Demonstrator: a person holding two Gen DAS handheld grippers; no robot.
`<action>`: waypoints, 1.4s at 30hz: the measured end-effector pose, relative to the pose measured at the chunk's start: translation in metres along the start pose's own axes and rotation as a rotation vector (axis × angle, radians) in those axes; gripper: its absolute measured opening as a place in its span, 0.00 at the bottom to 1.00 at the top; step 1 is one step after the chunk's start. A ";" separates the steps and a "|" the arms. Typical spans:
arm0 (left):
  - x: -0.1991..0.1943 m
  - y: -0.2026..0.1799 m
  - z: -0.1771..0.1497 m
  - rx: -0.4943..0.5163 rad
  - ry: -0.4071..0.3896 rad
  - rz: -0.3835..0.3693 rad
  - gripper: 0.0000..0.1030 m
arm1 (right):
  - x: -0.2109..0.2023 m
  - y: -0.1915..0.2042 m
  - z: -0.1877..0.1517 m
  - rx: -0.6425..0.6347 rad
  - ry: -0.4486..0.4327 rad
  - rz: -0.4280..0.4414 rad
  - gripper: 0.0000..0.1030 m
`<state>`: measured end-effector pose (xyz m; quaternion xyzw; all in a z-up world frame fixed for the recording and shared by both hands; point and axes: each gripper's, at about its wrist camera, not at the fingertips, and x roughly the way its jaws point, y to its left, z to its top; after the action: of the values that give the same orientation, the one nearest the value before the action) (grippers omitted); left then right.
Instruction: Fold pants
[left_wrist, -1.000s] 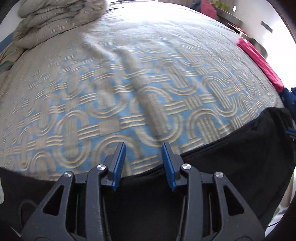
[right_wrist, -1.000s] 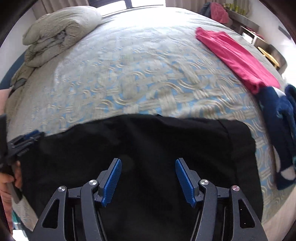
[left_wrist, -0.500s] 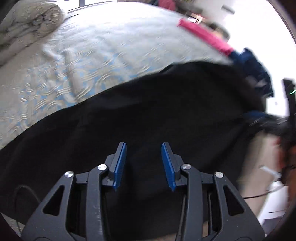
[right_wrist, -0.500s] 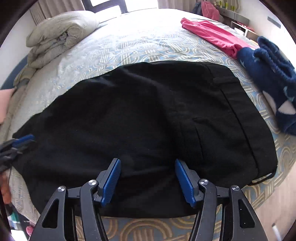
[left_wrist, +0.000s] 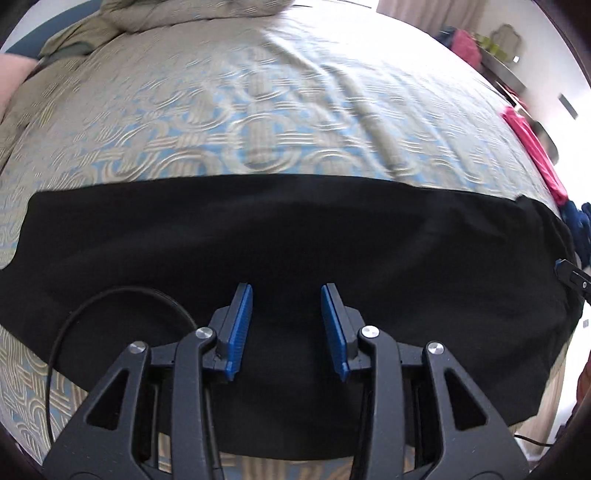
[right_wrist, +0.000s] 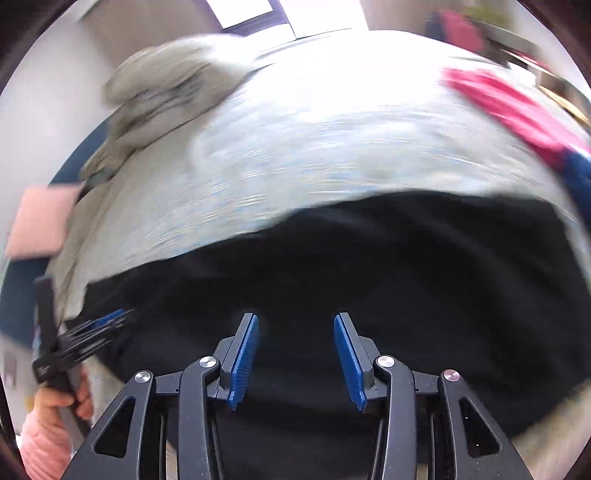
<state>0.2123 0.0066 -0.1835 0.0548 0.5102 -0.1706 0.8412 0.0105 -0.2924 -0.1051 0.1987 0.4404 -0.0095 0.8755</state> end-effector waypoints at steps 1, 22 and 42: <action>-0.001 0.006 0.002 0.002 -0.010 0.006 0.39 | 0.013 0.014 0.006 -0.036 0.012 0.018 0.42; -0.140 0.254 -0.063 -0.661 -0.297 0.275 0.54 | -0.044 -0.112 -0.017 0.201 0.050 -0.325 0.59; -0.280 0.353 -0.141 -0.825 -0.535 0.405 0.58 | 0.135 0.358 0.027 -0.719 0.301 0.336 0.59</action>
<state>0.0975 0.4395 -0.0339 -0.2285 0.2818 0.2021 0.9097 0.1826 0.0495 -0.0738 -0.0512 0.5000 0.3167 0.8044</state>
